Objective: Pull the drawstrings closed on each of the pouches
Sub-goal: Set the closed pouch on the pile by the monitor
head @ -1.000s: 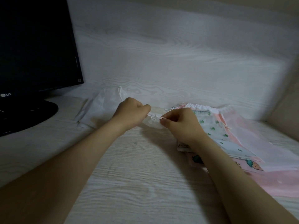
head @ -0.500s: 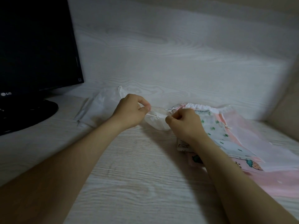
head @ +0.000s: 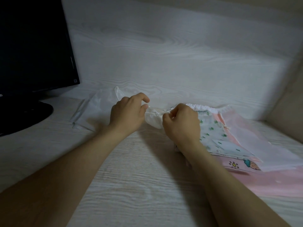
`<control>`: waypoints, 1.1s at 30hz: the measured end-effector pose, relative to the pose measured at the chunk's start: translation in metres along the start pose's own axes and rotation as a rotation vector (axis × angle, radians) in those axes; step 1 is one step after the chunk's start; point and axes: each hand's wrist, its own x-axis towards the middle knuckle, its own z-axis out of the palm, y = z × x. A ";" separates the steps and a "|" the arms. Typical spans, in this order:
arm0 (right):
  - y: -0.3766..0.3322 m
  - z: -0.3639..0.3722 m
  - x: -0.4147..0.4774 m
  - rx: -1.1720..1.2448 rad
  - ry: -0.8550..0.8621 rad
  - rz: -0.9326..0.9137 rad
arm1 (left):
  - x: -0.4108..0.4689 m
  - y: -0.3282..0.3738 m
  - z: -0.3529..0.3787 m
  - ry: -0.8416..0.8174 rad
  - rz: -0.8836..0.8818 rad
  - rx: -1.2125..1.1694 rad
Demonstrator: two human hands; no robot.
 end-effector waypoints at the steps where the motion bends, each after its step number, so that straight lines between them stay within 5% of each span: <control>1: 0.000 0.003 0.000 0.019 0.000 -0.024 | 0.000 0.000 0.001 0.011 0.004 0.023; 8: 0.000 0.012 -0.011 0.451 -0.158 -0.150 | -0.007 -0.010 -0.003 0.035 0.016 -0.022; 21: -0.004 -0.014 -0.005 0.596 0.255 -0.279 | 0.001 -0.009 0.004 -0.177 -0.128 -0.441; 27: 0.000 -0.011 -0.003 0.567 0.323 -0.293 | 0.010 0.006 -0.010 -0.006 -0.263 -0.770; 33: 0.002 0.002 -0.009 0.513 0.079 -0.316 | 0.009 0.001 -0.026 0.304 -0.434 -0.406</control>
